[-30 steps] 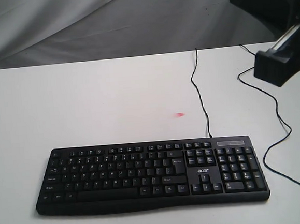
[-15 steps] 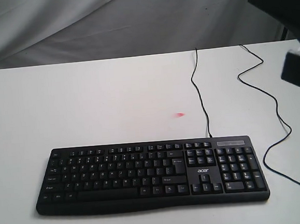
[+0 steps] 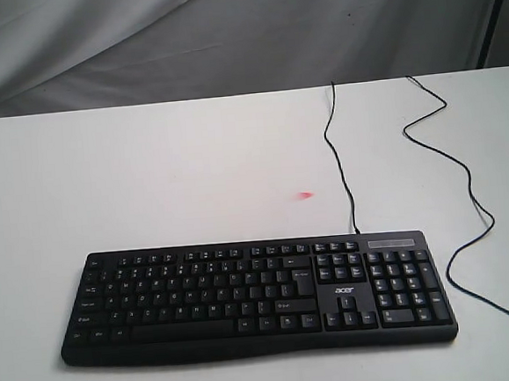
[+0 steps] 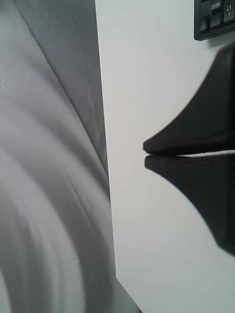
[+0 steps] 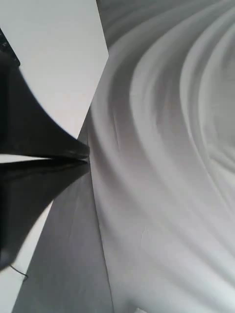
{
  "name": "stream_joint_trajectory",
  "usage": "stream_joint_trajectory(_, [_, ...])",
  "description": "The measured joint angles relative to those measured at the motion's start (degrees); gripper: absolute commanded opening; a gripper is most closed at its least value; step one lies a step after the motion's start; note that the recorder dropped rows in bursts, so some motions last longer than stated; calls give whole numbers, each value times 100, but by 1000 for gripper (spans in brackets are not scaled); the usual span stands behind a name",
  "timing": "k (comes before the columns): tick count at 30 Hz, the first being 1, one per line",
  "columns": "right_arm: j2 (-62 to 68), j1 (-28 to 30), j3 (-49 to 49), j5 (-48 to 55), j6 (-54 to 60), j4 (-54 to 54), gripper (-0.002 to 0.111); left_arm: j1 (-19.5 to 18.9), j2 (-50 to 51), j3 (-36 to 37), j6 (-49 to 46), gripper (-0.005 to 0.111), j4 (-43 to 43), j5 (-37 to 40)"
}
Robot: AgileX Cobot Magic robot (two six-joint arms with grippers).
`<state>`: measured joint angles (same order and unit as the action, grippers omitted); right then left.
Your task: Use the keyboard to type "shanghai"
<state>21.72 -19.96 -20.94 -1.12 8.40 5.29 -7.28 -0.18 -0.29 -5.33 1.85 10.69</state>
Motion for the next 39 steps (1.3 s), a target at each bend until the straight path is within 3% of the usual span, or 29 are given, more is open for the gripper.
stream_joint_trajectory(6, [-285,0,443,12,-840,-403,0,0,0,0,0,1,0,0])
stream_joint_trajectory(31, [-307,0,483,301,-790,-450,0,0,0,0,0,1,0,0])
stream_joint_trajectory(39, [-307,850,483,322,-756,-450,0,0,0,0,0,1,0,0])
